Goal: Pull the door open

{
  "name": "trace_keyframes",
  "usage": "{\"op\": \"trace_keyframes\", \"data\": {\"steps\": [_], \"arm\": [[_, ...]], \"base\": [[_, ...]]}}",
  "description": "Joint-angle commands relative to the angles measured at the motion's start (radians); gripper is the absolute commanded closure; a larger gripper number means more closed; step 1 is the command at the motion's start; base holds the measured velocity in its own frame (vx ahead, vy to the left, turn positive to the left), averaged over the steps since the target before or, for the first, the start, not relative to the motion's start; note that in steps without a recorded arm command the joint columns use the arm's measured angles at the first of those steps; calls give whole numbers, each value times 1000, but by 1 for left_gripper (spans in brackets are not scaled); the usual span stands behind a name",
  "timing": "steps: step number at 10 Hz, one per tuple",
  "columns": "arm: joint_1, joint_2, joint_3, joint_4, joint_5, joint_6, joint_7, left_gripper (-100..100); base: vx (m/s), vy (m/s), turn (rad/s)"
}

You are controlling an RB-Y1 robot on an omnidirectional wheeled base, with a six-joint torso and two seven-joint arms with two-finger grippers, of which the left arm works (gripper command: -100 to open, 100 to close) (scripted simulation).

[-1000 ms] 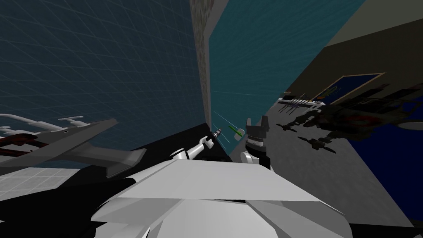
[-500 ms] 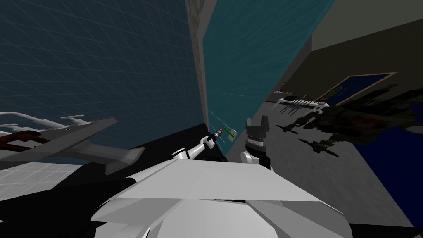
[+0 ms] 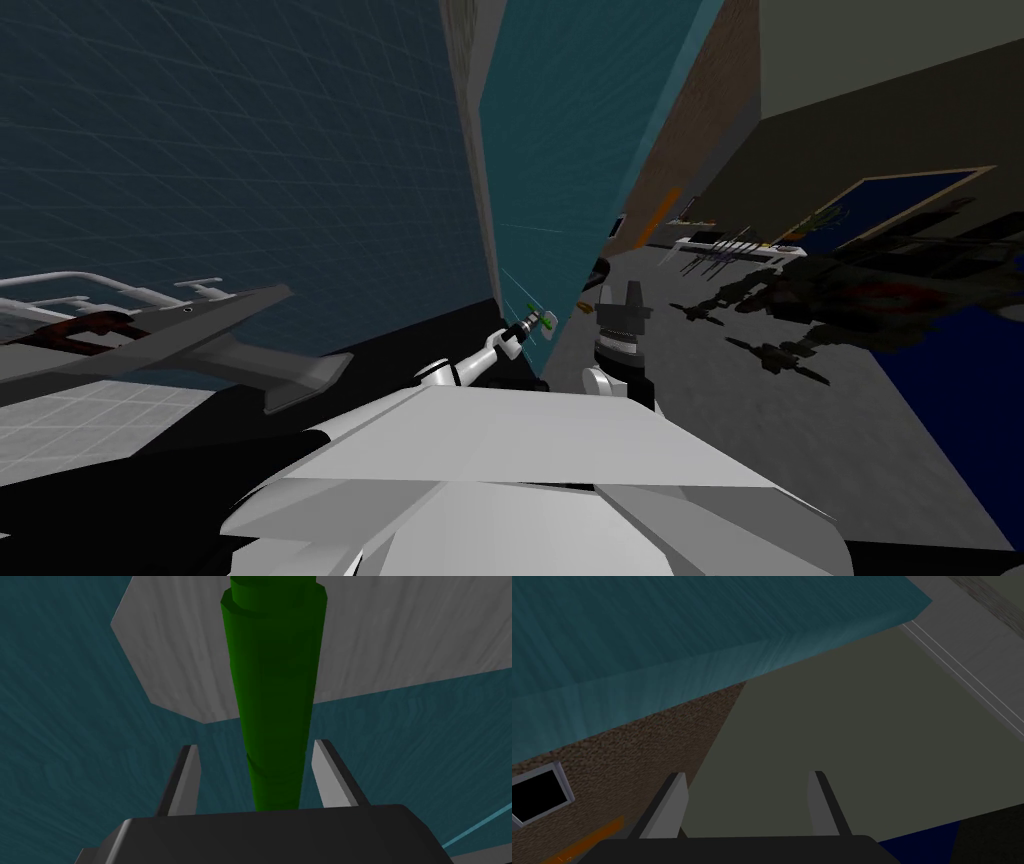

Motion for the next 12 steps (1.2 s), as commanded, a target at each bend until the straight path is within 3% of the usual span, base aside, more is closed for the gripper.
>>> {"op": "trace_keyframes", "data": {"steps": [1,5,6,12], "arm": [[0,-1,-2,1,0,2,0,100],[0,-1,-2,1,0,2,0,100],[-1,10,3,15,-9,-5,12,100],[-9,35,27,45,-28,-24,35,100]], "base": [[-3,44,-45],[2,10,-7],[-23,104,-198],[-38,168,-99]]}}
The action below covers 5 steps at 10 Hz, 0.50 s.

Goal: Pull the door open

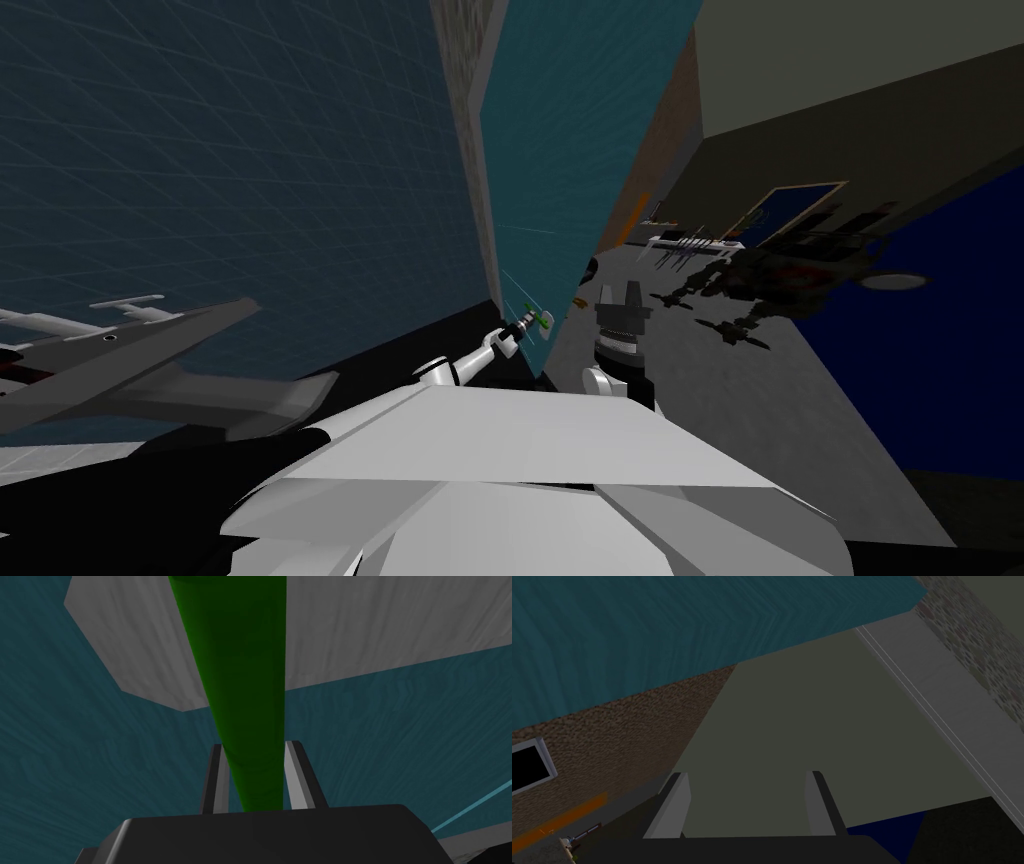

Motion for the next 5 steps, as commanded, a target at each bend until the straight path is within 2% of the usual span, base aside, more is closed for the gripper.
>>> {"op": "trace_keyframes", "data": {"steps": [1,5], "arm": [[5,17,26,-1,-9,2,-1,100],[0,34,48,27,-27,-14,19,100]], "base": [[-42,224,-89],[-50,188,-86]]}}
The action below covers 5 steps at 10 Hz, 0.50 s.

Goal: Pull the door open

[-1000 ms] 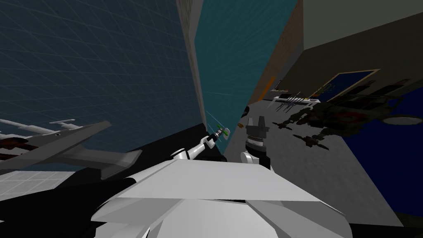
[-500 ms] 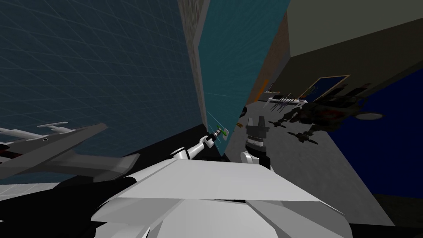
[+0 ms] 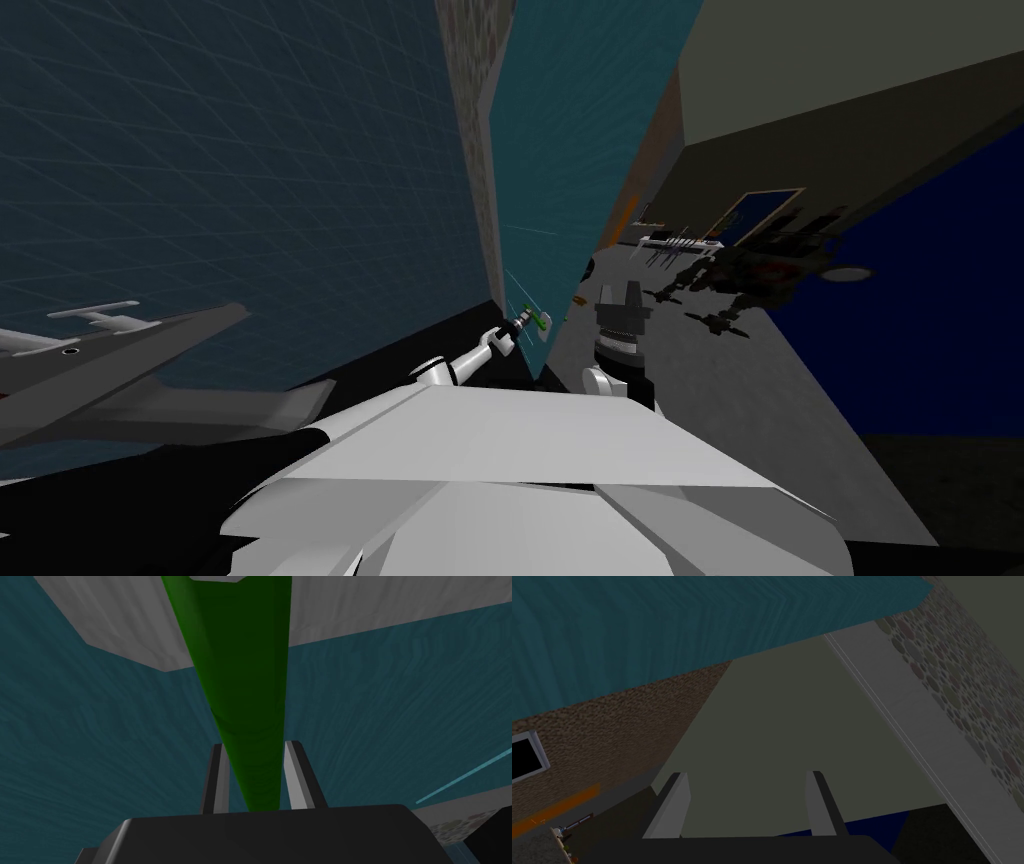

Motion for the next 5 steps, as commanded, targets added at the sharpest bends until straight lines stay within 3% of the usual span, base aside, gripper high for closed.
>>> {"op": "trace_keyframes", "data": {"steps": [1,4,5], "arm": [[-6,18,19,29,-7,-15,12,100],[-10,29,35,50,-20,-27,26,100],[-10,29,35,50,-20,-27,26,100]], "base": [[-51,180,-94],[-51,192,-91],[-23,57,30]]}}
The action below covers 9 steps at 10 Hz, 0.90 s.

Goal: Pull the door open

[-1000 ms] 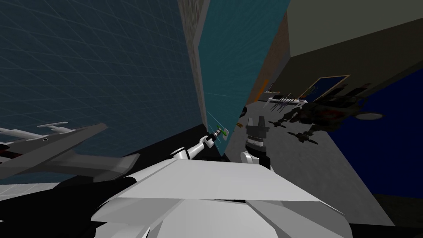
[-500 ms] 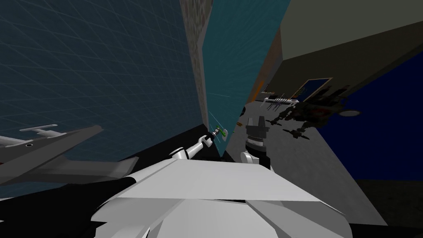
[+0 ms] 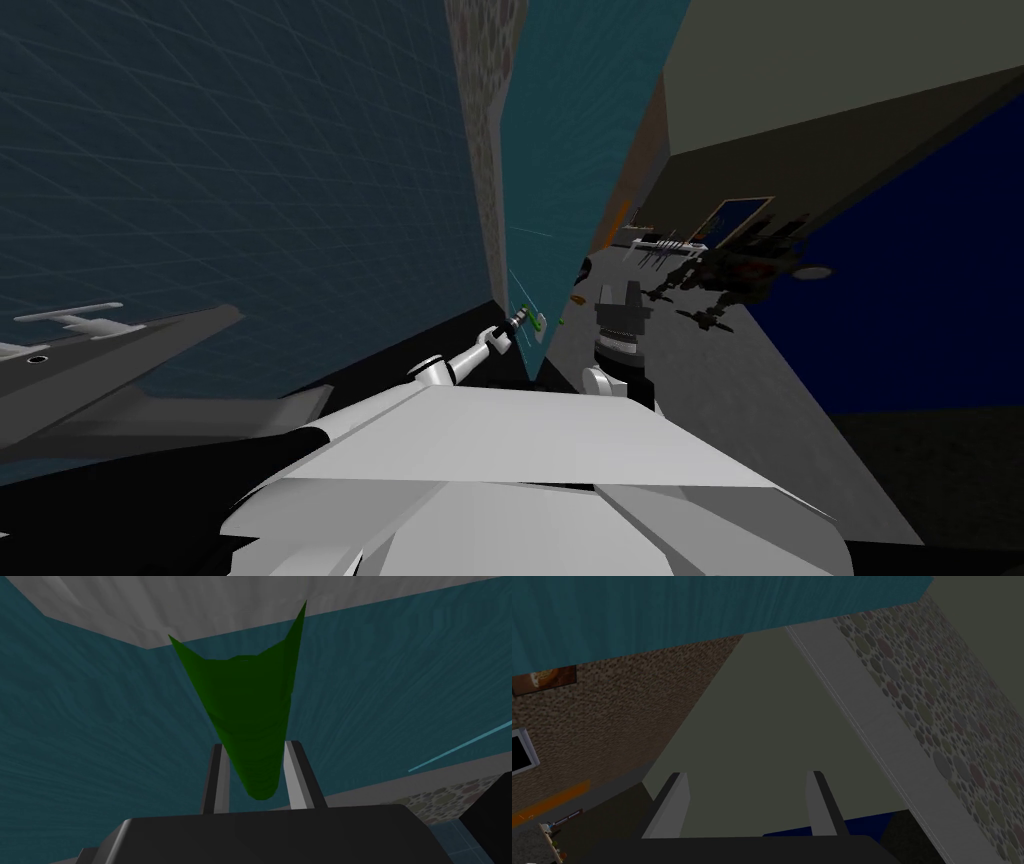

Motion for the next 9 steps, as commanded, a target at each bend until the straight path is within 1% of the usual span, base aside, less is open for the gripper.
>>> {"op": "trace_keyframes", "data": {"steps": [1,4,5,6,7,8,9], "arm": [[-5,23,25,29,-13,-16,21,100],[-10,35,47,56,-31,-32,40,100],[-10,35,47,56,-31,-32,40,100],[-16,44,66,80,-47,-47,59,100],[-16,44,66,80,-47,-47,59,100],[-19,49,78,94,-56,-56,70,100],[-24,55,94,113,-69,-69,85,100]], "base": [[-28,114,-118],[-42,195,-143],[-16,124,-8],[-26,148,-192],[-27,144,-118],[-34,127,-123],[-69,159,-206]]}}
